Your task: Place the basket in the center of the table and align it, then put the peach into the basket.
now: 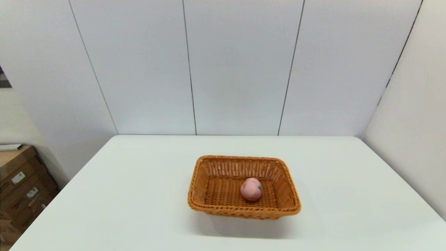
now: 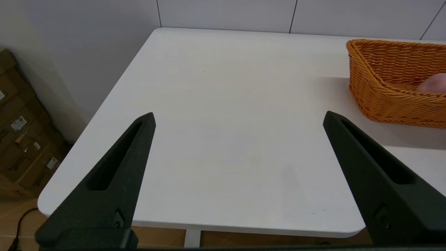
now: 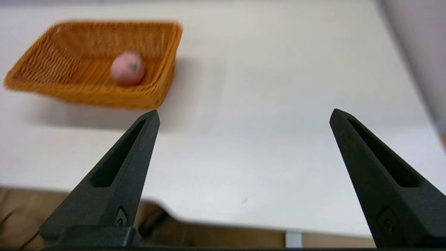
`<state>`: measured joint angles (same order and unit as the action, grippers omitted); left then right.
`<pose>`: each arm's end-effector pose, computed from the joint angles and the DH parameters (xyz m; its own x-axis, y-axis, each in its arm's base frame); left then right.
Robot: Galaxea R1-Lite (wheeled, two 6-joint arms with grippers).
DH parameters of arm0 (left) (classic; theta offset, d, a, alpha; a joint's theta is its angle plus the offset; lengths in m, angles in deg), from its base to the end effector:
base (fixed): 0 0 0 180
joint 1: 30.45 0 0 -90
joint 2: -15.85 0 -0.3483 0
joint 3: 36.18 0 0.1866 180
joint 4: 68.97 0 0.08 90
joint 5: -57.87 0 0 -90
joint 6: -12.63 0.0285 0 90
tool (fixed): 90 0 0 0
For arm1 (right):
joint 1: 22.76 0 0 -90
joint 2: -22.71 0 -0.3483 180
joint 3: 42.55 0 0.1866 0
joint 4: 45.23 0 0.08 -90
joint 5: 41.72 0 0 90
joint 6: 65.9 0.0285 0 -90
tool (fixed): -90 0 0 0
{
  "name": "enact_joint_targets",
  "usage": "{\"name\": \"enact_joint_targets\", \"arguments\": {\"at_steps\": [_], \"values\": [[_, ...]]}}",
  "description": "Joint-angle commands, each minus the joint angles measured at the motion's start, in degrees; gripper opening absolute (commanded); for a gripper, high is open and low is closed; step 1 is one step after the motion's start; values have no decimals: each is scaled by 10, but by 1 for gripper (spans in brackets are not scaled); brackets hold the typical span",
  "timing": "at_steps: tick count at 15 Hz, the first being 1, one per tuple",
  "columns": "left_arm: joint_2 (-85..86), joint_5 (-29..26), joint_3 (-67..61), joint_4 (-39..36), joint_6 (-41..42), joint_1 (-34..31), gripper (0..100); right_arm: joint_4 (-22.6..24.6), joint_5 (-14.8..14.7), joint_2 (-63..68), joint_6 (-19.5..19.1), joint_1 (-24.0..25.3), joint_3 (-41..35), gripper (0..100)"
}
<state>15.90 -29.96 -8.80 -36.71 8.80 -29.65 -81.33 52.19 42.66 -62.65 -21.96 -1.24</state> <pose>-0.0746 0.0021 0.0765 0.9962 0.0240 -0.0841 -0.0293 0.9976 -0.0634 -0.0488 0.0013 0.1592 0.9638 0.0817 -0.2538 -0.0653 0.9953 0.0721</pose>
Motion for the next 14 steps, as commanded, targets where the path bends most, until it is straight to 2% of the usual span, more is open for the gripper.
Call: {"name": "enact_joint_targets", "arguments": {"at_steps": [1, 4, 7, 10, 12, 14], "values": [[0, 0, 0, 0, 0, 0, 100, 0, -7, -112, 11, -1, -64, 100], [0, 0, 0, 0, 0, 0, 100, -21, -8, -172, -28, -3, -94, 100], [0, 0, 0, 0, 0, 0, 100, -23, -12, -196, -27, -4, -101, 100], [0, 0, 0, 0, 0, 0, 100, -15, -45, -200, -39, -4, -122, 100], [0, 0, 0, 0, 0, 0, 100, 4, -44, -200, -43, -4, -129, 100], [0, 0, 0, 0, 0, 0, 100, -1, -40, -200, -49, -4, -127, 100]]}}
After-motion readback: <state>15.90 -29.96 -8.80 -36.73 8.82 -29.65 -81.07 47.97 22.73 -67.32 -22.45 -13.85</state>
